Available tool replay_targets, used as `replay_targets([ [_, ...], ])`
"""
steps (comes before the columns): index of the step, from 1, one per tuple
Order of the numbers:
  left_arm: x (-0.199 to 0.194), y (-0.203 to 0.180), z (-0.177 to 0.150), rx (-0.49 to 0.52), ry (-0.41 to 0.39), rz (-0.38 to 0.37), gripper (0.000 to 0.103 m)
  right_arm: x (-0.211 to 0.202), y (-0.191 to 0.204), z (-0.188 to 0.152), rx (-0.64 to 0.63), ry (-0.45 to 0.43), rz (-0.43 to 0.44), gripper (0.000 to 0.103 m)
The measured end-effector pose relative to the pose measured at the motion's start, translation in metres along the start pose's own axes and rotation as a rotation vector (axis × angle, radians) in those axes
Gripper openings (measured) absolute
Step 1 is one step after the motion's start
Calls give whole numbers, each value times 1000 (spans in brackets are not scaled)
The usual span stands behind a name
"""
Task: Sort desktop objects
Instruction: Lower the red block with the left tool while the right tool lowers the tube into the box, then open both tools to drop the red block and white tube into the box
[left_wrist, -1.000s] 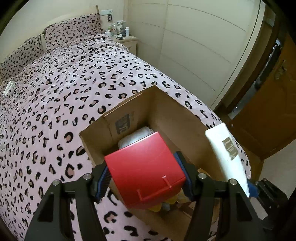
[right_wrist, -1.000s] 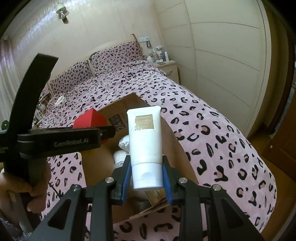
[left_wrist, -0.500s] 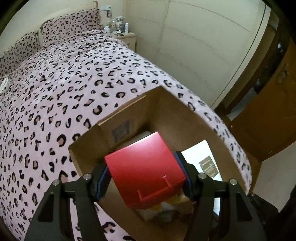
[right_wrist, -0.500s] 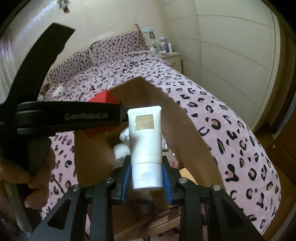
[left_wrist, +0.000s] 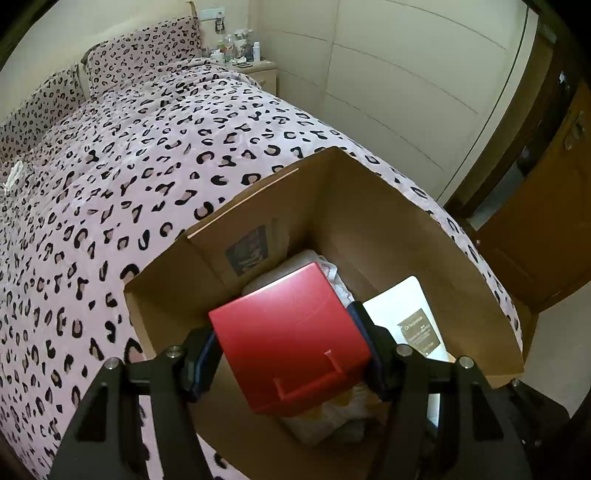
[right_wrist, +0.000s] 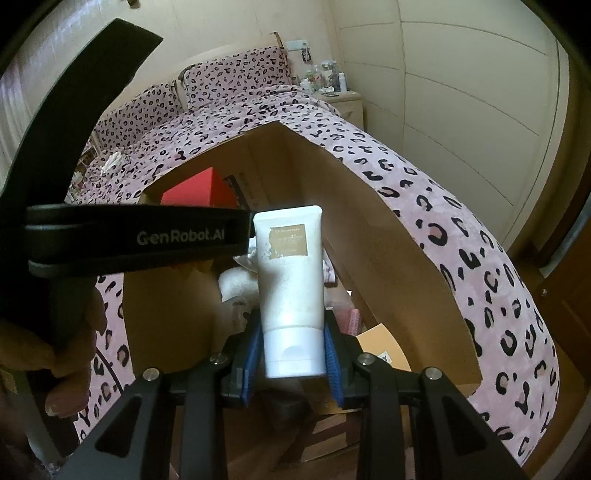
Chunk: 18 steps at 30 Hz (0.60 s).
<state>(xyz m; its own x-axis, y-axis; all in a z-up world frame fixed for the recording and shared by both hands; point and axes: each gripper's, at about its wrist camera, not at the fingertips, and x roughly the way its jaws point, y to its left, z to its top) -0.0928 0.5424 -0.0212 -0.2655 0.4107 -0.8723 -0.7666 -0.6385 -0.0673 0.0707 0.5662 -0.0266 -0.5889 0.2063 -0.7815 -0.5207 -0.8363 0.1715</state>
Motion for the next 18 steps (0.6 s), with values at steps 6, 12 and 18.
replay_targets([
  [6,-1,2,2,3,-7,3,67,-1,-1,2,-1,7,11,33],
  [12,-5,7,4,-12,-15,-2,75,-6,0,5,2,5,6,44],
  [18,-22,13,3,-39,-31,-2,75,-23,-2,7,26,-12,29,44],
])
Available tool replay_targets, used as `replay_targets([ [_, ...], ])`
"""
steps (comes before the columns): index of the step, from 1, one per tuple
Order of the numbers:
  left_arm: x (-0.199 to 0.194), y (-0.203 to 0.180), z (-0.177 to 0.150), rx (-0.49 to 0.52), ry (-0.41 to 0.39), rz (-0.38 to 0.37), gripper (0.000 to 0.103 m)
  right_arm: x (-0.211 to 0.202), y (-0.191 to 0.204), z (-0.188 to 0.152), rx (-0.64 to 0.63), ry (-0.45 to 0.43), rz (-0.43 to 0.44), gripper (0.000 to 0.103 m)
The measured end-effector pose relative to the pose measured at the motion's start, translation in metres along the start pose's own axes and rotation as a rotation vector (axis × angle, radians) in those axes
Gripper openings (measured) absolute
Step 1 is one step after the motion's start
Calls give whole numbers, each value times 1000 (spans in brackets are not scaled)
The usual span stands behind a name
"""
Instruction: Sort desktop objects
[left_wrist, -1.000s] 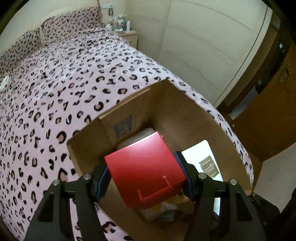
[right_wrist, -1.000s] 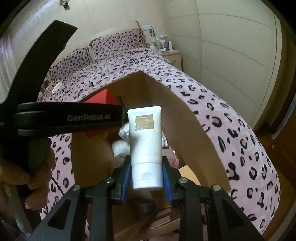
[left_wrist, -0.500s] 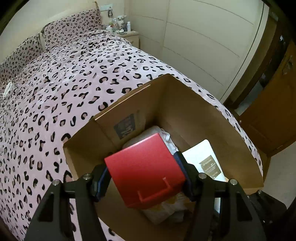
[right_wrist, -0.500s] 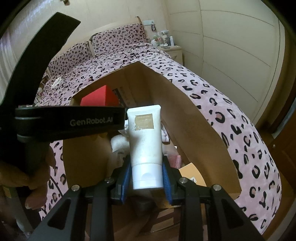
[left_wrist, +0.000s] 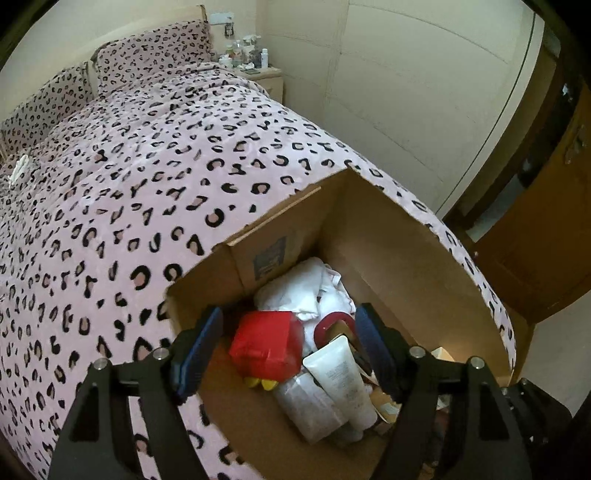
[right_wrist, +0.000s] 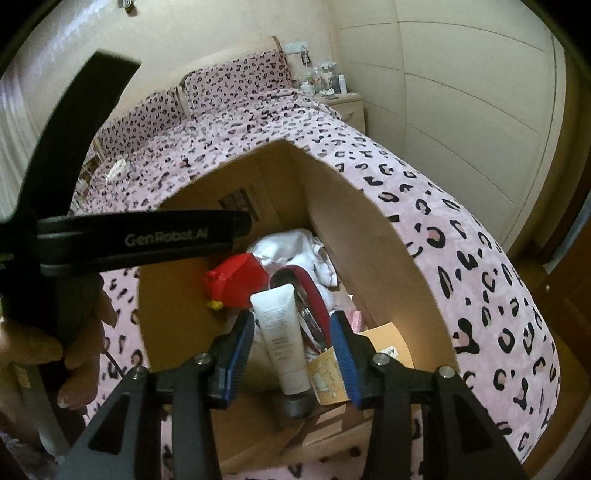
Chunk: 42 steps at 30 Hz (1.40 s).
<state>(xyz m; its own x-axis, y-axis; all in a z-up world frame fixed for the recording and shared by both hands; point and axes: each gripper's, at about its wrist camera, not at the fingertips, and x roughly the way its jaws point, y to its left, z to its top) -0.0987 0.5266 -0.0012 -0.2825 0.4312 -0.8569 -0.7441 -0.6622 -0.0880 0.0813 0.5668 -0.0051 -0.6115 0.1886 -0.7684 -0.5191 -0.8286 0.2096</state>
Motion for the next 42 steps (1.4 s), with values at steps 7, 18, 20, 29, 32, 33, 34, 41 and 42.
replay_targets([
  [7,-45,1,-20,-4,-50,70,85,-47,-7,-1,17,-53,-35,45],
  [18,-90,-18,-94,-24,-63,149,91,-79,-18,-42,11,-19,-119,46],
  [20,-92,-21,-107,-31,-50,148,92,-80,-19,-50,19,-9,-124,46],
  [29,-92,-34,-134,-44,-34,141,92,-71,-29,-72,45,50,-152,46],
  [32,-91,-37,-135,-38,-34,140,92,-69,-28,-72,27,53,-159,46],
  [33,-92,-38,-135,-38,-36,144,92,-68,-28,-72,24,51,-167,46],
  [34,-92,-38,-135,-39,-37,147,92,-68,-28,-71,21,52,-172,46],
  [41,-90,-39,-131,-49,-39,147,92,-62,-27,-63,9,46,-167,46],
  [42,-89,-39,-131,-51,-39,148,92,-61,-26,-62,7,45,-170,46],
])
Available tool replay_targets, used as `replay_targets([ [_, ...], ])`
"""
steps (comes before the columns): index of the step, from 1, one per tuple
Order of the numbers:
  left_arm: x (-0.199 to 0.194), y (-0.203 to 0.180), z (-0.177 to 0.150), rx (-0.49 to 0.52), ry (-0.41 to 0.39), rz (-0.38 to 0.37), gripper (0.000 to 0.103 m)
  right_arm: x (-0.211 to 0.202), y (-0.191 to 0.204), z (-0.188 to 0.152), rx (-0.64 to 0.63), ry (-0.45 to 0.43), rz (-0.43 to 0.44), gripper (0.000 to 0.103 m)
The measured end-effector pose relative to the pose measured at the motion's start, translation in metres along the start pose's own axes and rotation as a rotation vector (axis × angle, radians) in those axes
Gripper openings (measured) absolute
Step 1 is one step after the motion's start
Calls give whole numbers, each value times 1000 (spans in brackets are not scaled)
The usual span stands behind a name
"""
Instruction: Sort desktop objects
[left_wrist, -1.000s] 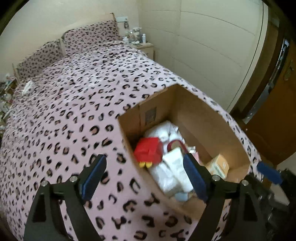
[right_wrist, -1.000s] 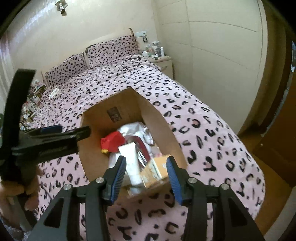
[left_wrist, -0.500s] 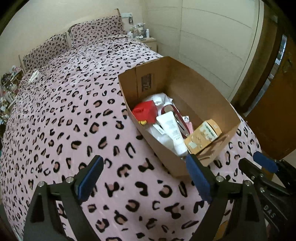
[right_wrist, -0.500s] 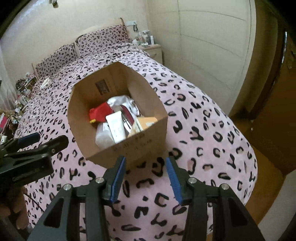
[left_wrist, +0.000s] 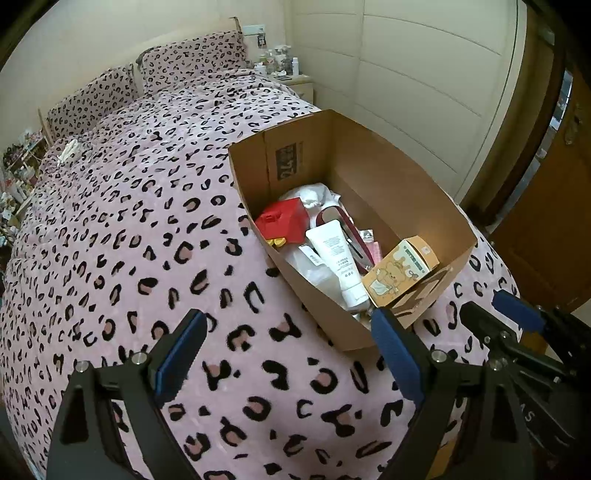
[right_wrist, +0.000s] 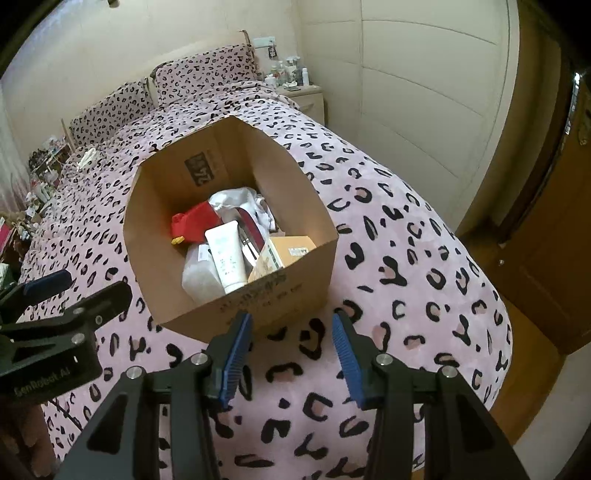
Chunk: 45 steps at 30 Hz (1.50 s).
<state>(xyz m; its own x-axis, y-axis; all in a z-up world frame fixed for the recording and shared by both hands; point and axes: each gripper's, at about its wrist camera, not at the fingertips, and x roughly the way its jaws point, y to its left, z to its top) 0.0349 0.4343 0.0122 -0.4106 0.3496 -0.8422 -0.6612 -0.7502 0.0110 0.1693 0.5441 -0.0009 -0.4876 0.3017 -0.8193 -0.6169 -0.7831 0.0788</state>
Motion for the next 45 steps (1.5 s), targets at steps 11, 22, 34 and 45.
replay_targets([
  [11,7,-3,3,-14,12,-2,92,0,5,14,-23,-27,-18,46],
  [22,13,-4,8,-31,18,-12,92,2,7,21,-27,-30,-29,46],
  [34,17,-8,12,-28,20,-14,92,2,4,22,-19,-35,-61,46],
  [45,17,-12,13,-16,17,-8,92,1,2,22,-14,-33,-63,46],
])
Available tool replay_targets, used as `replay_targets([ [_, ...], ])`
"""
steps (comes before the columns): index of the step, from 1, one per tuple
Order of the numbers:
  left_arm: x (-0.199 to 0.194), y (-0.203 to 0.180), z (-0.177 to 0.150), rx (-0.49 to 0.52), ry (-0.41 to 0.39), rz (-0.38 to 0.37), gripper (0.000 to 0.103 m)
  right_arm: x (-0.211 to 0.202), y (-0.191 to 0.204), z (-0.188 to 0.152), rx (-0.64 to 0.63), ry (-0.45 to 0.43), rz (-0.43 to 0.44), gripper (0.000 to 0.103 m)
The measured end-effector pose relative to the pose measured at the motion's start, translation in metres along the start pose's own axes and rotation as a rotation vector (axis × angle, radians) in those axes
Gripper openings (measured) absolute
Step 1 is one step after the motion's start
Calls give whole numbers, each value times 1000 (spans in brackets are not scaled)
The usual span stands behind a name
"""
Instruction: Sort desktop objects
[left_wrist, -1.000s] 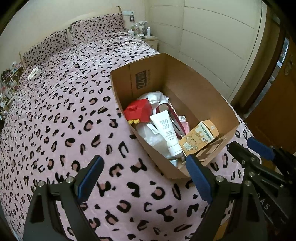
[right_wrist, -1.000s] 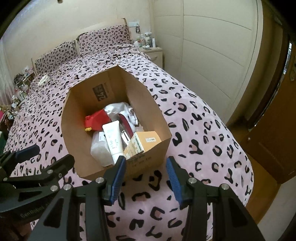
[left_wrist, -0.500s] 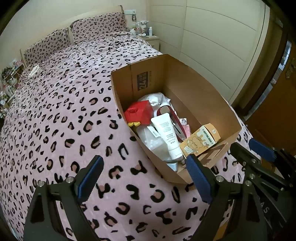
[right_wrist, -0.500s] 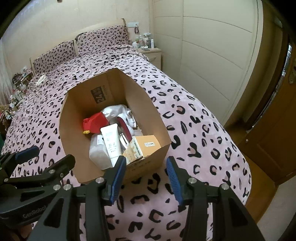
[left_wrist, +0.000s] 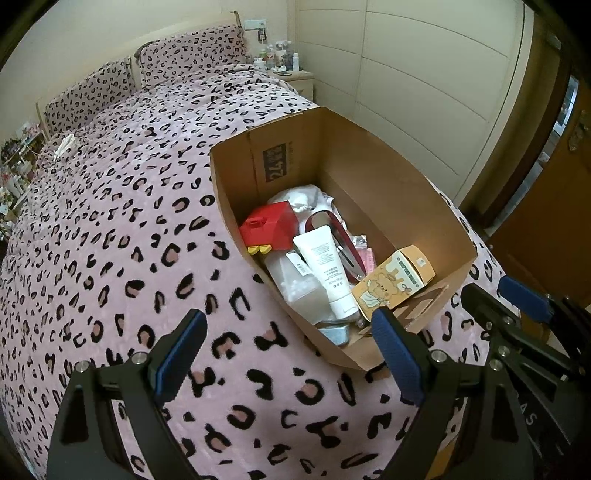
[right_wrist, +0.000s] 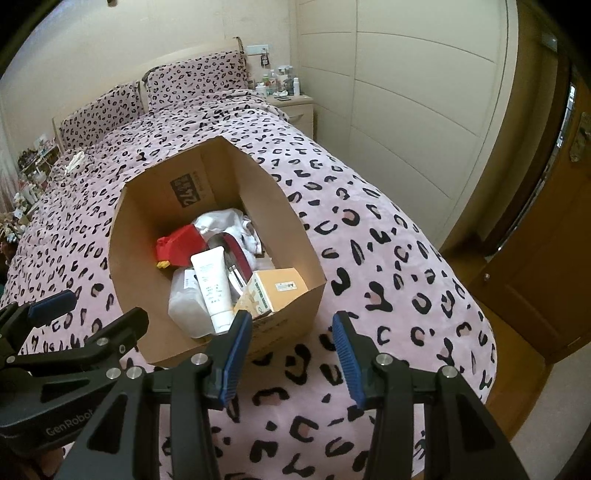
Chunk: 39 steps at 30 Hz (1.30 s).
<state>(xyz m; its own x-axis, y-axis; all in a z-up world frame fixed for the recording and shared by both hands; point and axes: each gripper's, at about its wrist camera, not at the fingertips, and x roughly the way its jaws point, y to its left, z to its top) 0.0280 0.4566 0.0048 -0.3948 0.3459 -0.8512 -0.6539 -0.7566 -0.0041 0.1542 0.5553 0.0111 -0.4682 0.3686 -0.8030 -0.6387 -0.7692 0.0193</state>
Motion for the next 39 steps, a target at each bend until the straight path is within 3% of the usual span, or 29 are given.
replay_targets([
  [26,-6,2,0,2,-25,20,92,-1,6,2,-8,-2,4,46],
  [33,-2,2,1,7,-18,-11,92,-1,6,2,-10,-3,2,46],
  [39,-3,4,1,7,-49,36,103,-2,4,2,-6,-3,5,46],
])
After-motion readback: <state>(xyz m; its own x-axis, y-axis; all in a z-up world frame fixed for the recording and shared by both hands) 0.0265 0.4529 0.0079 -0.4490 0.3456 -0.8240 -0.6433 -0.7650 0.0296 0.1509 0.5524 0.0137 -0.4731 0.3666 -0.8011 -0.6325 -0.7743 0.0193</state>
